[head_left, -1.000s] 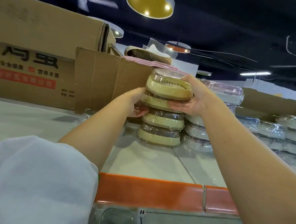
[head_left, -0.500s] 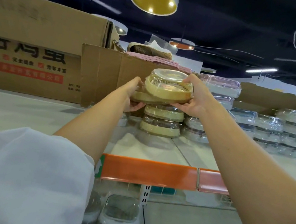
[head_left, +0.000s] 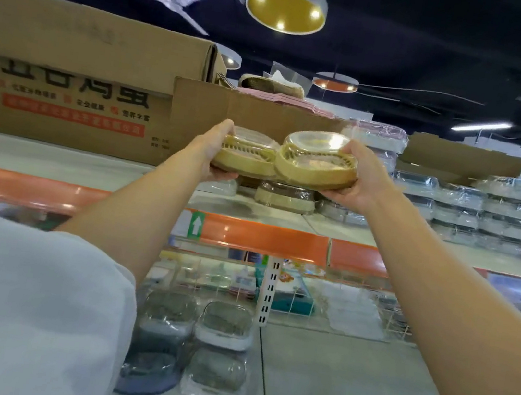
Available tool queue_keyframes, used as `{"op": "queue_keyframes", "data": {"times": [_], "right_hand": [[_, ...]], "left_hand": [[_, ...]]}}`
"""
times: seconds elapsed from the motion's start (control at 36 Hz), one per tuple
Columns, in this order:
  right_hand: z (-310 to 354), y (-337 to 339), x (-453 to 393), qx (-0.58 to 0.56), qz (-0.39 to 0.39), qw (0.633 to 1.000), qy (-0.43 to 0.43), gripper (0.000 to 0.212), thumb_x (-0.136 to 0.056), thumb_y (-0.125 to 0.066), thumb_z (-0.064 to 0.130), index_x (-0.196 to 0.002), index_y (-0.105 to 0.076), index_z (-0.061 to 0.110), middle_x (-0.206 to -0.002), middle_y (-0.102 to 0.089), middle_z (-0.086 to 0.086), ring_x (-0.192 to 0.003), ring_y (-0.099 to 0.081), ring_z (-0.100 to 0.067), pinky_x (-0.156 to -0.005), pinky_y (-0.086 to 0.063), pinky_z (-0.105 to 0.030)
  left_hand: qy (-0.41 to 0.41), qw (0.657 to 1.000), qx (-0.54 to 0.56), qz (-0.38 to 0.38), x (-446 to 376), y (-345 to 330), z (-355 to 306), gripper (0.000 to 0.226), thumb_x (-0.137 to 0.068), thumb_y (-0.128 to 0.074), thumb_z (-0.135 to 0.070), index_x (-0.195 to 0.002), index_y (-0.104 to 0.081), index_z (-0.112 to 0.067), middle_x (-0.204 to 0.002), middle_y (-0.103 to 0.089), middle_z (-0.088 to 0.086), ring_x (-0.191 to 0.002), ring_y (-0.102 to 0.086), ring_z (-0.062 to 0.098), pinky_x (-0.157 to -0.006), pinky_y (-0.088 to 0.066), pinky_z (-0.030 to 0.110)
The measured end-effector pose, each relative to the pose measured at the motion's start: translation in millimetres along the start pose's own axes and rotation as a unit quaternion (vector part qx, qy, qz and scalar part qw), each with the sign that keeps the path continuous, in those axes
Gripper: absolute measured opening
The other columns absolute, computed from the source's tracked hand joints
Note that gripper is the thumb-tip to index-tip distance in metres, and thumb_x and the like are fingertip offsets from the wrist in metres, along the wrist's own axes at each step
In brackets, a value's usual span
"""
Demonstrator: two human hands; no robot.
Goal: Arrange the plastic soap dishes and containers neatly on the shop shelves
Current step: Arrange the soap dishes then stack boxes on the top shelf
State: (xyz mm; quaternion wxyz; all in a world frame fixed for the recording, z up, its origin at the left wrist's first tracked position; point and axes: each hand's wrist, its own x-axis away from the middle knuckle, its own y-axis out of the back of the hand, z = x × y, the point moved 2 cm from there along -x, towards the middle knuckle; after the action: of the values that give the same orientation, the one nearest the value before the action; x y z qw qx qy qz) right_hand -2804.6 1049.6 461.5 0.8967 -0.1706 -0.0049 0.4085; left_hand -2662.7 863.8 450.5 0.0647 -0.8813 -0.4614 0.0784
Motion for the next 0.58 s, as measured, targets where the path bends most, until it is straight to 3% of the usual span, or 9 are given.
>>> {"op": "queue_keyframes", "data": {"times": [0.08,0.19,0.28,0.39,0.5,0.58], "right_hand": [[-2,2,20,0.005,0.017,1.0,0.0,0.038,-0.088,-0.054,0.016,-0.125,-0.047,0.008,-0.106,-0.062,-0.016,-0.094,-0.064,-0.027,-0.069,-0.056,-0.041],[-6,4,49,-0.001,0.037,0.999,-0.017,0.038,-0.085,-0.056,0.012,-0.122,-0.049,0.008,-0.106,-0.063,-0.017,-0.093,-0.065,-0.029,-0.059,-0.057,-0.037],[-12,9,68,-0.008,0.065,0.997,-0.032,0.044,-0.084,-0.054,0.012,-0.127,-0.047,0.008,-0.114,-0.062,-0.02,-0.1,-0.063,-0.033,-0.061,-0.058,-0.041],[-20,17,93,-0.004,0.089,0.995,-0.046,0.029,-0.088,-0.052,0.019,-0.116,-0.053,0.01,-0.111,-0.064,-0.018,-0.103,-0.062,-0.032,-0.079,-0.055,-0.047],[-31,25,113,-0.01,0.08,0.995,-0.066,0.033,-0.09,-0.058,0.026,-0.12,-0.056,0.013,-0.107,-0.068,-0.015,-0.096,-0.066,-0.03,-0.065,-0.06,-0.043],[-42,34,123,0.039,0.06,0.994,-0.078,0.038,-0.088,-0.06,0.035,-0.121,-0.057,0.015,-0.111,-0.068,-0.012,-0.099,-0.066,-0.027,-0.072,-0.059,-0.042]], "left_hand": [[-0.006,1.0,0.005,0.016,24,7,2,0.025,-0.083,-0.053,-0.035,-0.101,-0.056,-0.017,-0.109,-0.064,0.012,-0.097,-0.063,0.024,-0.081,-0.057,0.04],[-0.01,1.0,-0.009,0.029,57,16,7,0.049,-0.082,-0.055,-0.035,-0.126,-0.054,-0.015,-0.121,-0.062,0.013,-0.1,-0.063,0.025,-0.06,-0.057,0.034],[-0.013,1.0,-0.012,0.026,83,21,12,0.039,-0.085,-0.057,-0.033,-0.12,-0.055,-0.015,-0.116,-0.061,0.012,-0.096,-0.062,0.024,-0.057,-0.059,0.034],[-0.003,0.999,-0.017,0.029,117,23,21,0.017,-0.085,-0.059,-0.026,-0.101,-0.056,-0.02,-0.107,-0.061,0.011,-0.094,-0.063,0.023,-0.063,-0.061,0.036],[0.01,0.999,-0.005,0.045,142,25,32,0.04,-0.084,-0.058,-0.023,-0.123,-0.054,-0.016,-0.117,-0.061,0.013,-0.099,-0.063,0.025,-0.061,-0.06,0.036],[0.001,0.998,-0.008,0.055,159,30,42,0.043,-0.085,-0.057,-0.022,-0.126,-0.052,-0.014,-0.115,-0.063,0.013,-0.096,-0.065,0.024,-0.057,-0.06,0.034]]}}
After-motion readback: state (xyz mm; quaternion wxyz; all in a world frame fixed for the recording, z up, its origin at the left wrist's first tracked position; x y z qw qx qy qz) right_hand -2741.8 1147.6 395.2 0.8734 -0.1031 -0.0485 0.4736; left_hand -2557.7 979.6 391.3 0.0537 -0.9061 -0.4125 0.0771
